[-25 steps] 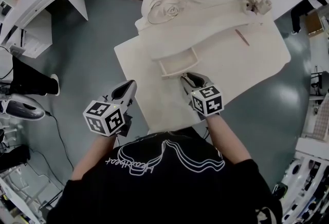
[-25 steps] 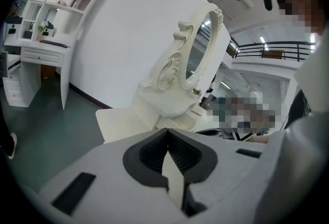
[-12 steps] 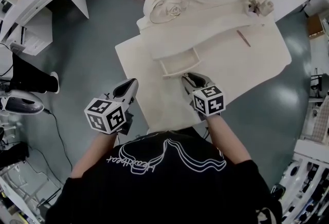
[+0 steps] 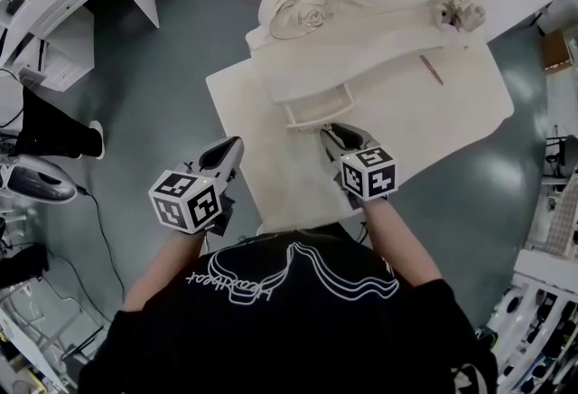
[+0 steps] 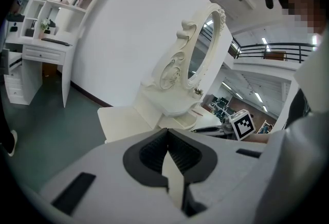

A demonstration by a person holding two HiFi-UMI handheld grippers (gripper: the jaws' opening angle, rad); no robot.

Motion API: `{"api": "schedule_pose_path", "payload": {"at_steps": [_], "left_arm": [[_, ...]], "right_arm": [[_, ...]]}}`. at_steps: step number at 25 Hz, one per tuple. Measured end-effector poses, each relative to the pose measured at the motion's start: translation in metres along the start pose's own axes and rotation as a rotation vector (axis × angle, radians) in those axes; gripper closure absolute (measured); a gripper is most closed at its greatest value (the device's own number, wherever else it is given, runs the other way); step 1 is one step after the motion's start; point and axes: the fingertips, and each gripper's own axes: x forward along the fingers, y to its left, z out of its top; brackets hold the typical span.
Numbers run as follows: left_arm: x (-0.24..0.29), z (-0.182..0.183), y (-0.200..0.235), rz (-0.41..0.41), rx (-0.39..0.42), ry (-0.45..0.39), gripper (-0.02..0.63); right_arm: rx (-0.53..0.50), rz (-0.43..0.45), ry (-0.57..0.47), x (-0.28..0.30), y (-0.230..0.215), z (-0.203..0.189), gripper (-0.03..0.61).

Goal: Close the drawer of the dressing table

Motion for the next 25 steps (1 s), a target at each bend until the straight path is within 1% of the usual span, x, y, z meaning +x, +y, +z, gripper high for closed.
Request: {"api": "schedule_pose_path", "payload": {"at_steps": [25], "left_arm": [[-0.012, 0.003, 0.022, 0.039, -0.035, -0.026, 0.611]], "right_arm": [[0.03, 0.004, -0.032, 0.023, -0.004, 0.026, 0.472]]}}
